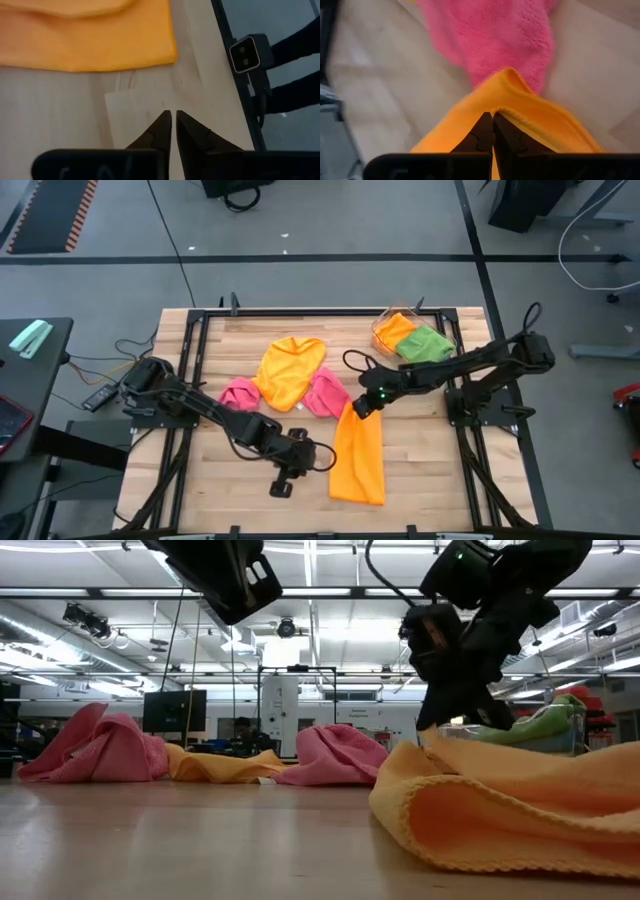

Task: Fold microfiber towels
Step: Fold the bottom orange towel

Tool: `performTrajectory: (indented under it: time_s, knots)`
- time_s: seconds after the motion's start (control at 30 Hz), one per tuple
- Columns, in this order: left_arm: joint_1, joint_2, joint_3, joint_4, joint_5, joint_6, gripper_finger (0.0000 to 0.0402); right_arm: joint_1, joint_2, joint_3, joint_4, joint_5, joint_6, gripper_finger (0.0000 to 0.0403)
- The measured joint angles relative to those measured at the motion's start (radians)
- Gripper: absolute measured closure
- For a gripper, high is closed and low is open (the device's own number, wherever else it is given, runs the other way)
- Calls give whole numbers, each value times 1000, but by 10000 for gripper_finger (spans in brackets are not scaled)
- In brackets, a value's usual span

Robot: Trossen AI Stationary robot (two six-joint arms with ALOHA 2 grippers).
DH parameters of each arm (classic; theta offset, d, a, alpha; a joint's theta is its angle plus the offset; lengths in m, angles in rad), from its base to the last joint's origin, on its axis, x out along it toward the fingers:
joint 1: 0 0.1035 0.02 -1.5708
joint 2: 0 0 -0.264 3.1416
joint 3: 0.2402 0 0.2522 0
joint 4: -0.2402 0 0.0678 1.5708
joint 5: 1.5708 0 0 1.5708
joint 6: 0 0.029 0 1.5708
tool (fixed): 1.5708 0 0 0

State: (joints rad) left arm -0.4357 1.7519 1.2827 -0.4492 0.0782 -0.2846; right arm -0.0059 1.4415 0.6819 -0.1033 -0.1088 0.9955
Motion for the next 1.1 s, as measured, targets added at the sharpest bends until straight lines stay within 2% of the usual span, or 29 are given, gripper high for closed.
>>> performTrajectory:
  time_s: [0.33,0.43,0.57,0.7,0.8,0.93,1.1]
  knots:
    - [-1,0,0,45,-3,-44,381,1,65,0,18,70,7,383]
    - [0,0,0,52,-3,-47,387,-4,65,0,22,89,7,351]
    - [0,0,0,59,-3,-52,389,-13,62,0,54,92,21,289]
    - [0,0,0,64,-4,-71,384,-24,61,9,71,52,19,237]
    - [0,0,0,65,-5,-78,380,-40,61,16,70,-13,-23,213]
    - [0,0,0,69,-7,-98,385,-70,26,16,46,-83,-77,203]
    - [0,0,0,83,-7,-98,391,-14,-107,16,30,-70,-197,209]
